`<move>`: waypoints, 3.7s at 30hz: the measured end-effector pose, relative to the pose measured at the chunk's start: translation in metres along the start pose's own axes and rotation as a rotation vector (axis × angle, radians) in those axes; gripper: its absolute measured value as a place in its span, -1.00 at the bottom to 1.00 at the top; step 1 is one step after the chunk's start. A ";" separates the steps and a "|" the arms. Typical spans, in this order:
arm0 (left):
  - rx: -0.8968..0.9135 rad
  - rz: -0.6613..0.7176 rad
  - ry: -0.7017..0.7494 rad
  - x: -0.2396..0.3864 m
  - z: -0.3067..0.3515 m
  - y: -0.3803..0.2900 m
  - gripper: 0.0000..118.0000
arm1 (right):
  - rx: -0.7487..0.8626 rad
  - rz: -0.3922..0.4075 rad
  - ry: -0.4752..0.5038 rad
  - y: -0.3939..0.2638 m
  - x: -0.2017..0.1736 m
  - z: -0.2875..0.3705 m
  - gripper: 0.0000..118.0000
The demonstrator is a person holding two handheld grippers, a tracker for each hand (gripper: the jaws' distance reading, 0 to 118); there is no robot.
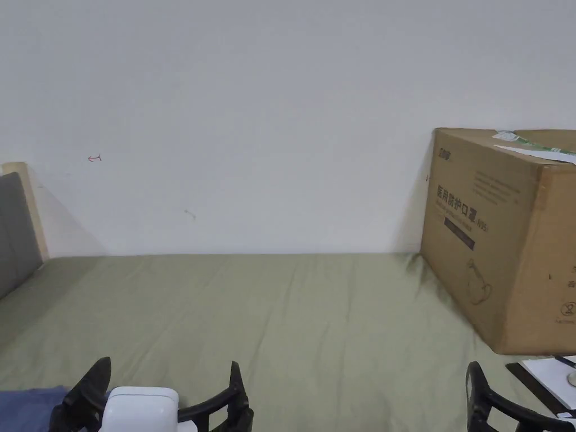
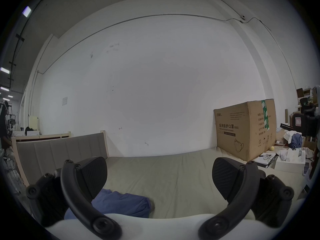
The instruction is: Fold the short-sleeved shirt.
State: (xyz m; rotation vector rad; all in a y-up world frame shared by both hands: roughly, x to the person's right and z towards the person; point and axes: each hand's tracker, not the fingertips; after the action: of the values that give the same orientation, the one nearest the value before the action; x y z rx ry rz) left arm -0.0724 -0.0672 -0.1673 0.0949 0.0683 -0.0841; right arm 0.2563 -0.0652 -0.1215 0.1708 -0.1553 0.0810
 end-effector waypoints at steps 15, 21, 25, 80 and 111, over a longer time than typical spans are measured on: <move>-0.015 0.070 0.029 -0.007 -0.001 0.002 1.00 | -0.003 -0.035 0.040 0.004 -0.001 0.003 1.00; -0.016 0.048 -0.013 -0.006 0.000 0.005 1.00 | -0.004 -0.033 0.028 0.002 -0.005 0.002 1.00; -0.028 0.053 -0.021 -0.005 -0.001 0.004 1.00 | -0.013 -0.028 0.040 0.001 -0.007 0.001 1.00; -1.299 0.337 0.280 -0.327 -0.234 -0.234 0.89 | -0.436 -0.011 0.554 -0.053 -0.172 -0.075 -1.00; -0.860 0.463 0.173 -0.348 -0.165 -0.049 -1.00 | -0.548 -0.120 0.507 -0.036 -0.127 -0.060 -1.00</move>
State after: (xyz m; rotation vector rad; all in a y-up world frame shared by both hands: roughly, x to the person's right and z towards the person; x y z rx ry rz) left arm -0.4331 -0.0713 -0.3108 -0.7413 0.2477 0.4188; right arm 0.1430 -0.0985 -0.2064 -0.3877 0.3391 -0.0406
